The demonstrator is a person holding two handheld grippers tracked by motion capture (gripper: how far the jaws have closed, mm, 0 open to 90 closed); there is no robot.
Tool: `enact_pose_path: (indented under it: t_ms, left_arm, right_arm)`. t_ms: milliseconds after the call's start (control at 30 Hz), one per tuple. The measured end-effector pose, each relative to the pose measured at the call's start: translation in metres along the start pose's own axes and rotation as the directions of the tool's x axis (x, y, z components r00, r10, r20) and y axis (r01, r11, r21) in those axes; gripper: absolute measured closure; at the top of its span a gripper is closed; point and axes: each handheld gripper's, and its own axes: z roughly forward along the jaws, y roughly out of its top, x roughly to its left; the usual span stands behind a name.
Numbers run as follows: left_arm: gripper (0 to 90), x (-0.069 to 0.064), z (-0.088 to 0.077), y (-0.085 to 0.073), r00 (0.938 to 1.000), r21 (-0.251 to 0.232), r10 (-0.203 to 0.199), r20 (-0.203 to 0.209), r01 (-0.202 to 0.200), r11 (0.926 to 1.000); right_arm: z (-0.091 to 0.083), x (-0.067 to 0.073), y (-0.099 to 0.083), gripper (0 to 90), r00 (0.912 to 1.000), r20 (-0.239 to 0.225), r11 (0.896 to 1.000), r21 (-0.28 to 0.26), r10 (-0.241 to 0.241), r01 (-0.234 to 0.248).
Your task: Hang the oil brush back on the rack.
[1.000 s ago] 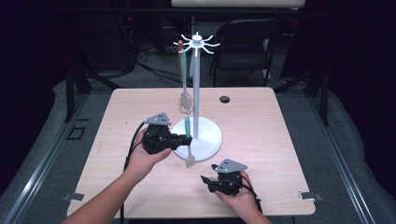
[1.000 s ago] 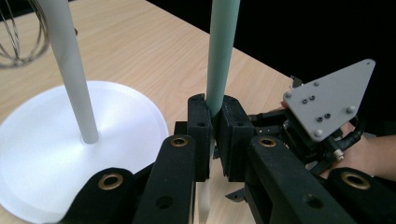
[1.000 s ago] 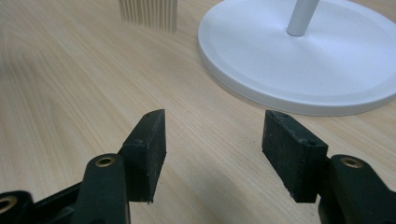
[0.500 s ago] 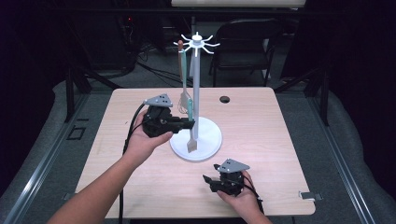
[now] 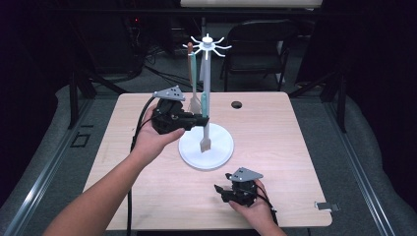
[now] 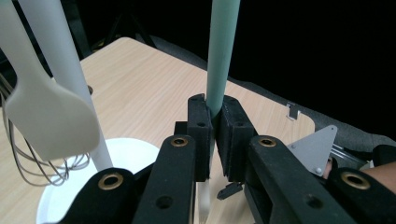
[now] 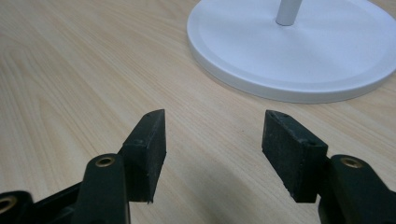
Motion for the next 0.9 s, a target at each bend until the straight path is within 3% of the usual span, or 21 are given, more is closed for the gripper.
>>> enact_pose_path:
  t_ms: [167, 367, 500, 733, 767, 900]
  left_arm:
    - [84.1, 0.004, -0.004, 0.016, 0.9996, -0.026, 0.014, 0.025, -0.013, 0.9996]
    - [84.1, 0.007, -0.007, 0.037, 0.9996, -0.029, 0.023, 0.018, -0.023, 0.9993]
    - [84.1, 0.014, -0.008, 0.049, 0.9989, -0.027, 0.004, 0.046, -0.003, 0.9996]
    - [84.1, 0.021, -0.007, 0.063, 0.9994, -0.016, -0.011, 0.034, 0.011, 0.9998]
    - [84.1, 0.023, -0.007, 0.064, 0.9990, -0.032, -0.020, 0.041, 0.021, 0.9993]
    - [84.0, 0.026, -0.008, 0.064, 0.9988, -0.034, -0.028, 0.041, 0.030, 0.9990]
  right_arm:
    - [0.000, -0.001, 0.000, 39.8, 1.0000, 0.005, 1.000, 0.010, -0.002, 0.002]
    - [0.002, -0.004, -0.003, 39.8, 0.9998, 0.002, 1.000, 0.012, 0.018, -0.018]
    - [0.001, -0.004, -0.002, 39.8, 0.9998, -0.001, 1.000, -0.001, 0.021, -0.021]
    - [0.001, -0.007, -0.003, 39.8, 0.9996, 0.001, 1.000, 0.007, 0.027, -0.027]
    - [0.000, -0.007, -0.003, 39.8, 0.9996, -0.004, 1.000, 0.003, 0.030, -0.030]
    - [0.000, -0.007, -0.003, 39.8, 0.9996, -0.002, 1.000, 0.008, 0.027, -0.027]
